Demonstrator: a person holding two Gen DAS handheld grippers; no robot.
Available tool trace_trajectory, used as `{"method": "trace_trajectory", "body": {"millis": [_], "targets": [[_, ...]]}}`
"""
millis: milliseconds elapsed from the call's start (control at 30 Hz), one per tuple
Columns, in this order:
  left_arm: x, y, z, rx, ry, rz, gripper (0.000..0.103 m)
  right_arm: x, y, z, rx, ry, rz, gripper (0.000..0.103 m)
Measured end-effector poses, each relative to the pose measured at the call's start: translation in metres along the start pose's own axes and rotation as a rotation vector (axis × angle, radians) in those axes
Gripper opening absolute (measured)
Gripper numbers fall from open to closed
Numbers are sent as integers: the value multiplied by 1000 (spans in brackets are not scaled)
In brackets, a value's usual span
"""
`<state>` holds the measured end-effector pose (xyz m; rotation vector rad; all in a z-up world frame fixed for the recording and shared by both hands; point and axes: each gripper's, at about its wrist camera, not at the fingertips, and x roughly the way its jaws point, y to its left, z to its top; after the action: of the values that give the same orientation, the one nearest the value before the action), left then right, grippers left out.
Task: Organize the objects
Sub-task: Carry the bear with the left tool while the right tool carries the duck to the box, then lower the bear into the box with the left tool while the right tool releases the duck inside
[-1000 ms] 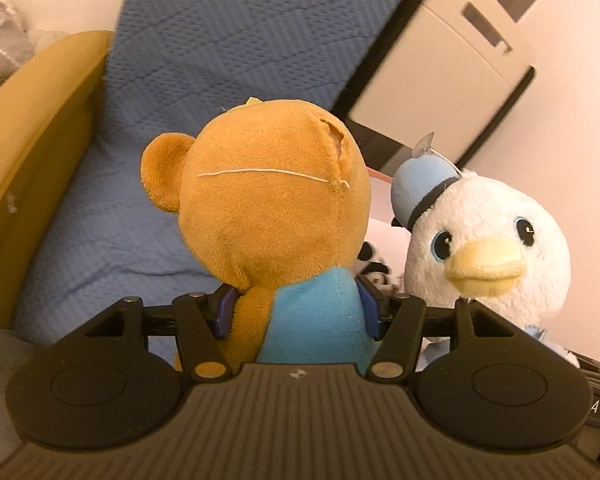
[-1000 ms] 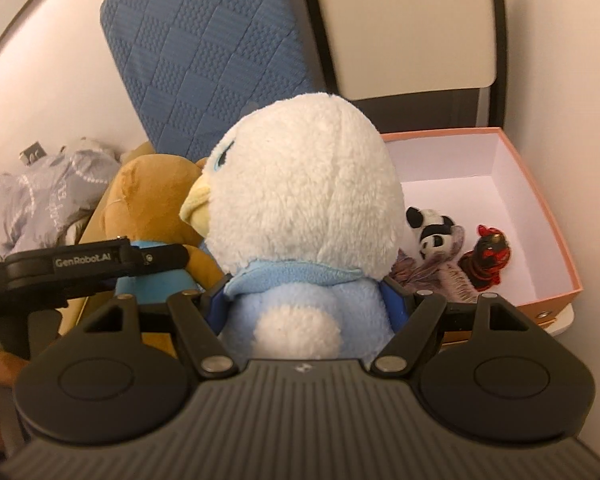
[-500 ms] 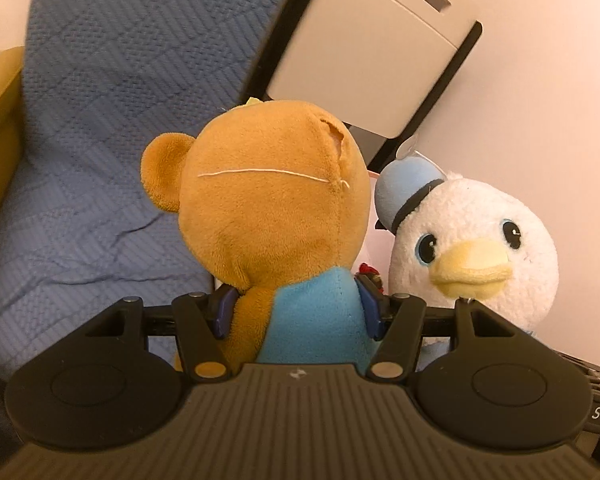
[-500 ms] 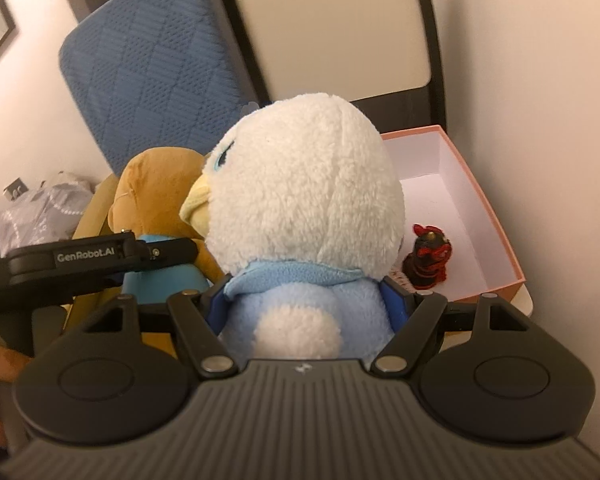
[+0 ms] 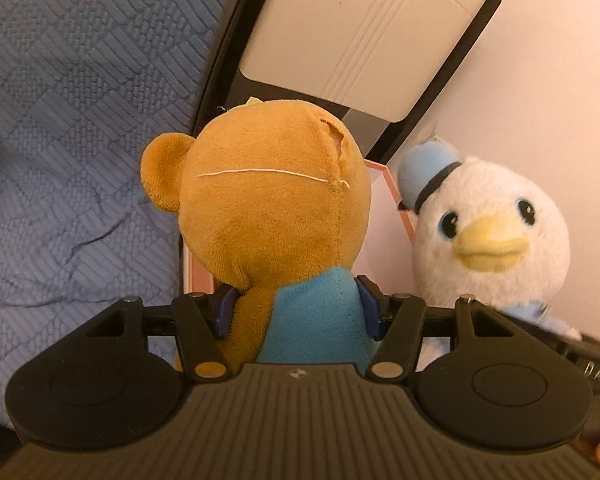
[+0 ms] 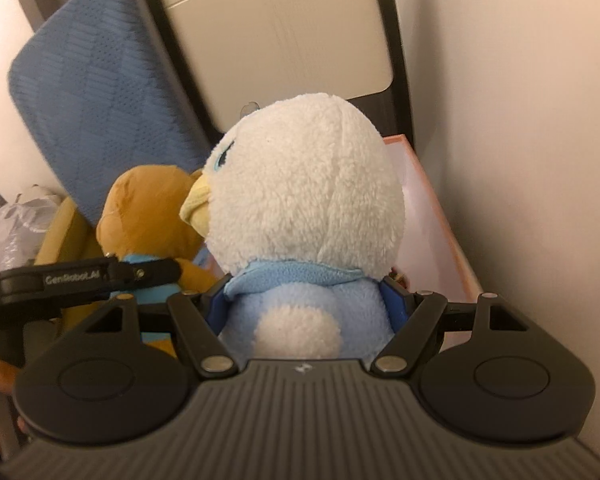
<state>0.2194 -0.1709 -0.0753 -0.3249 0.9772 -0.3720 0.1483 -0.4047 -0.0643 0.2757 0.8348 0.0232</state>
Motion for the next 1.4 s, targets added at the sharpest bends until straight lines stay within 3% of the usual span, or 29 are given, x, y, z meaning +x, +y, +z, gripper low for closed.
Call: {"method": "trace_trajectory", "body": {"millis": [267, 800, 1000, 1133, 1200, 1300, 1400], "targets": [[65, -8, 22, 17, 63, 15, 65, 47, -31, 32, -56, 26, -68, 76], [137, -6, 39, 14, 150, 25, 66, 167, -56, 68, -160, 160, -59, 77], [153, -5, 38, 12, 182, 34, 66, 190, -61, 67, -200, 214, -15, 76], [157, -3, 36, -2, 195, 33, 70, 198, -59, 68, -190, 202, -18, 76], [159, -2, 38, -5, 200, 28, 72, 198, -60, 69, -176, 200, -20, 76], [152, -4, 39, -10, 188, 17, 85, 196, -58, 70, -169, 190, -23, 75], [140, -7, 42, -8, 166, 19, 87, 185, -62, 73, -149, 175, -29, 78]]}}
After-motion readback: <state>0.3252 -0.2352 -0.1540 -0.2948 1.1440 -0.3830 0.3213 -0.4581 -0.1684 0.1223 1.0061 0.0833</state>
